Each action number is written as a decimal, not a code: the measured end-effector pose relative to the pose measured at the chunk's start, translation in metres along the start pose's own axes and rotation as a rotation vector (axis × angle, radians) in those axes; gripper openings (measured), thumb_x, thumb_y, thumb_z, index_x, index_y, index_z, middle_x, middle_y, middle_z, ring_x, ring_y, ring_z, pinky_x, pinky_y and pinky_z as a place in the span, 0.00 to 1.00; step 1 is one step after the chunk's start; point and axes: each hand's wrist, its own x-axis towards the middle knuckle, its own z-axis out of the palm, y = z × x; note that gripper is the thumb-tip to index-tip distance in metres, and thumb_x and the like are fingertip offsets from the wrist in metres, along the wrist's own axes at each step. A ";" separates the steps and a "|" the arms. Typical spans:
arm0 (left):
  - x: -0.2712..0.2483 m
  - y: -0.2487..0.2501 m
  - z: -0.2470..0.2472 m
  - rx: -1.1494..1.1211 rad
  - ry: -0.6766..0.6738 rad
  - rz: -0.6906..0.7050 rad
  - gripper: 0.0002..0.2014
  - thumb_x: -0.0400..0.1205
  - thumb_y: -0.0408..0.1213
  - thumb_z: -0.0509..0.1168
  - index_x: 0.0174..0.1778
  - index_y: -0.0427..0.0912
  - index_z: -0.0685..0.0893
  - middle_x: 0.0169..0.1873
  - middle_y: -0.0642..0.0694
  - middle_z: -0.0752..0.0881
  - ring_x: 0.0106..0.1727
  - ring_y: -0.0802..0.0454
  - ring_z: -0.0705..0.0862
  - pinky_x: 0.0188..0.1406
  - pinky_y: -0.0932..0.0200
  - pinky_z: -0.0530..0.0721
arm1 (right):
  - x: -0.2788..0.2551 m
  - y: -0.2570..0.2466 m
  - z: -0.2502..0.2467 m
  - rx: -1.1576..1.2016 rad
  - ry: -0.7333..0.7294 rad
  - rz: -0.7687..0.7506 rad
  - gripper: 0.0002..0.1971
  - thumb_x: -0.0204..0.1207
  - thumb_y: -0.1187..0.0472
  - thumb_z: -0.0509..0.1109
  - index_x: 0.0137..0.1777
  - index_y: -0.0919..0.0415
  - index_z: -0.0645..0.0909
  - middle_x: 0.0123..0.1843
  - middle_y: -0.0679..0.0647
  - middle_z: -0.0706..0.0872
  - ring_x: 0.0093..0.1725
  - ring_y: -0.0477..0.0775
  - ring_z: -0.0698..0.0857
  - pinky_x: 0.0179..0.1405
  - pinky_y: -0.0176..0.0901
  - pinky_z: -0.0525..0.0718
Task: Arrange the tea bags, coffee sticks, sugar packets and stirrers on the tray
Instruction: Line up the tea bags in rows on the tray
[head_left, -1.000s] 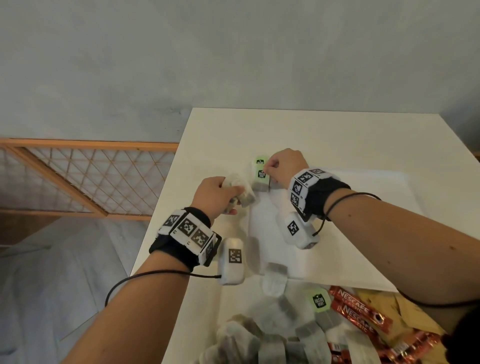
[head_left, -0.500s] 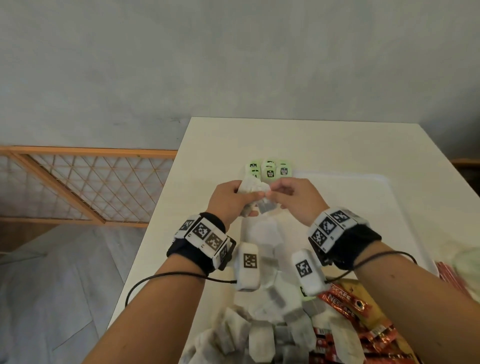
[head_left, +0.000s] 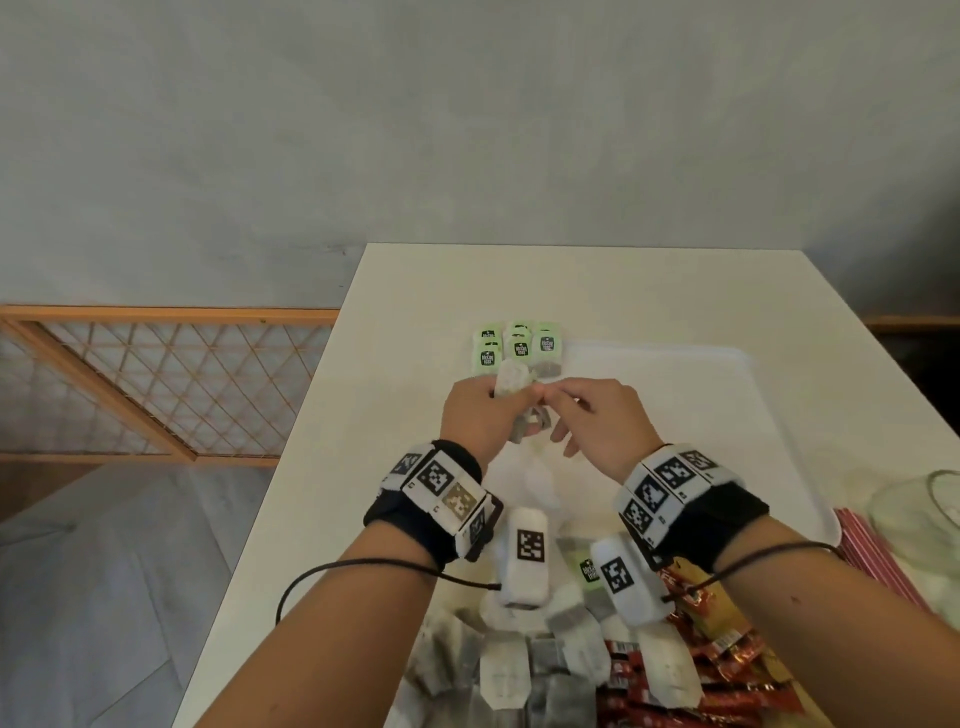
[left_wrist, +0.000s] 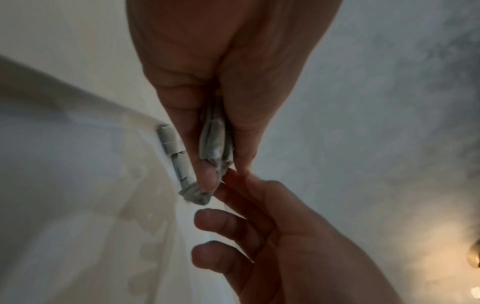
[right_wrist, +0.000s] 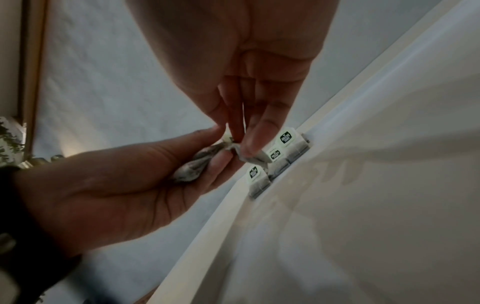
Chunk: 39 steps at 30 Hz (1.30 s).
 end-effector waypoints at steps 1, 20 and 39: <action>0.004 0.001 -0.002 0.086 0.021 0.031 0.08 0.78 0.36 0.74 0.42 0.33 0.90 0.35 0.37 0.90 0.38 0.40 0.91 0.27 0.62 0.86 | 0.001 -0.001 -0.002 -0.002 -0.019 -0.004 0.11 0.84 0.57 0.63 0.51 0.50 0.89 0.29 0.51 0.87 0.21 0.42 0.83 0.25 0.32 0.82; 0.045 -0.006 -0.049 -0.043 -0.113 -0.265 0.18 0.91 0.40 0.53 0.61 0.33 0.84 0.44 0.37 0.86 0.37 0.43 0.88 0.35 0.49 0.91 | 0.092 0.038 0.022 -0.163 0.083 0.147 0.03 0.78 0.59 0.72 0.46 0.58 0.85 0.41 0.52 0.86 0.43 0.58 0.87 0.51 0.48 0.85; 0.019 0.004 -0.044 -0.122 -0.300 -0.156 0.09 0.86 0.27 0.62 0.59 0.35 0.84 0.48 0.42 0.89 0.43 0.51 0.89 0.40 0.57 0.90 | 0.041 0.007 0.027 0.251 0.061 0.092 0.06 0.80 0.48 0.68 0.49 0.48 0.82 0.48 0.50 0.87 0.30 0.48 0.83 0.31 0.42 0.78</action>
